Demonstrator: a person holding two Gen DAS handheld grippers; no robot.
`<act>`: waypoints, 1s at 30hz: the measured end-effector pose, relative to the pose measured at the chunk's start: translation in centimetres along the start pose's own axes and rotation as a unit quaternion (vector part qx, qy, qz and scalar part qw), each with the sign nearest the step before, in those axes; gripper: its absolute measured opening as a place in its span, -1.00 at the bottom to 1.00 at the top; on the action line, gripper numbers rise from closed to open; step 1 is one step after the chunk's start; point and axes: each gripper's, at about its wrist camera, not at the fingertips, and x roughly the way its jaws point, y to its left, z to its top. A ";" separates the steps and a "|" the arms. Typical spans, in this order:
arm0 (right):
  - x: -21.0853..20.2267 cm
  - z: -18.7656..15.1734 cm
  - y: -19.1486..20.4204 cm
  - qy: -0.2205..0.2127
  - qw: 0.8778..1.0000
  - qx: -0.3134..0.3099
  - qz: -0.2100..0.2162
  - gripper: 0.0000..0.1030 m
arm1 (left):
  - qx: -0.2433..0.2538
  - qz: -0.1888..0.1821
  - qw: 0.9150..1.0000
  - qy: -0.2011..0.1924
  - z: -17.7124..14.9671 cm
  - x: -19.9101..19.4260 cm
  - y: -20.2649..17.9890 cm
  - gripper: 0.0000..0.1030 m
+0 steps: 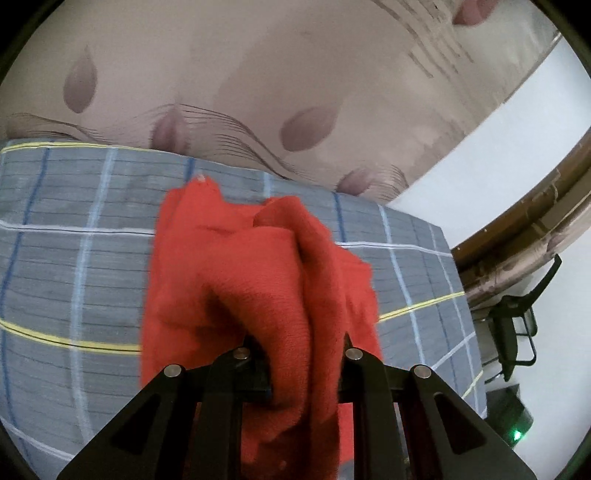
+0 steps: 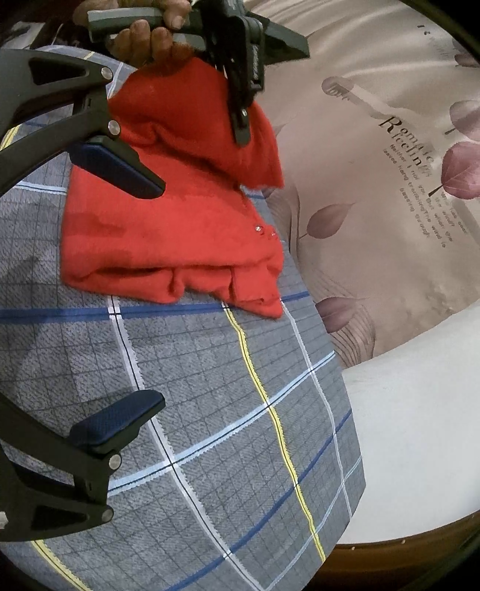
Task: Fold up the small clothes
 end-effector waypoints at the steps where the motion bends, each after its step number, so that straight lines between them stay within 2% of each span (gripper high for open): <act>1: 0.0 0.0 0.0 -0.001 1.000 0.000 0.001 1.00 | -0.001 -0.002 1.000 0.001 0.0 0.5 -0.6 -0.66; 5: -0.3 0.0 -0.1 -0.006 1.000 0.004 0.009 1.00 | -0.008 -0.006 1.000 0.008 -0.4 2.5 -2.5 -0.66; 13: -0.6 0.0 -0.3 -0.014 1.000 0.010 0.020 1.00 | -0.004 0.009 1.000 0.013 -1.2 6.2 -5.4 -0.66; 18: -0.7 0.0 -0.4 -0.016 1.000 0.014 0.023 1.00 | -0.018 -0.010 1.000 0.017 -1.5 7.1 -5.7 -0.62; 21: -0.7 0.1 -0.4 -0.016 0.999 0.015 0.024 1.00 | -0.038 -0.047 0.998 0.021 -1.3 7.0 -5.6 -0.38; 22: -0.7 0.1 -0.5 -0.016 0.999 0.015 0.023 1.00 | -0.049 -0.069 0.996 0.024 -1.3 6.9 -5.5 -0.23; 25: -0.7 0.2 -0.4 -0.015 0.999 0.016 0.023 1.00 | -0.073 -0.162 0.984 0.031 -1.0 6.0 -5.8 -0.10; 28: -0.7 0.2 -0.4 -0.015 0.999 0.018 0.023 1.00 | -0.052 -0.227 0.972 0.020 -0.9 3.7 -7.0 -0.03; 30: -0.9 0.2 -0.6 -0.018 0.999 0.021 0.027 1.00 | -0.028 -0.240 0.970 -0.007 -1.1 1.3 -7.2 0.08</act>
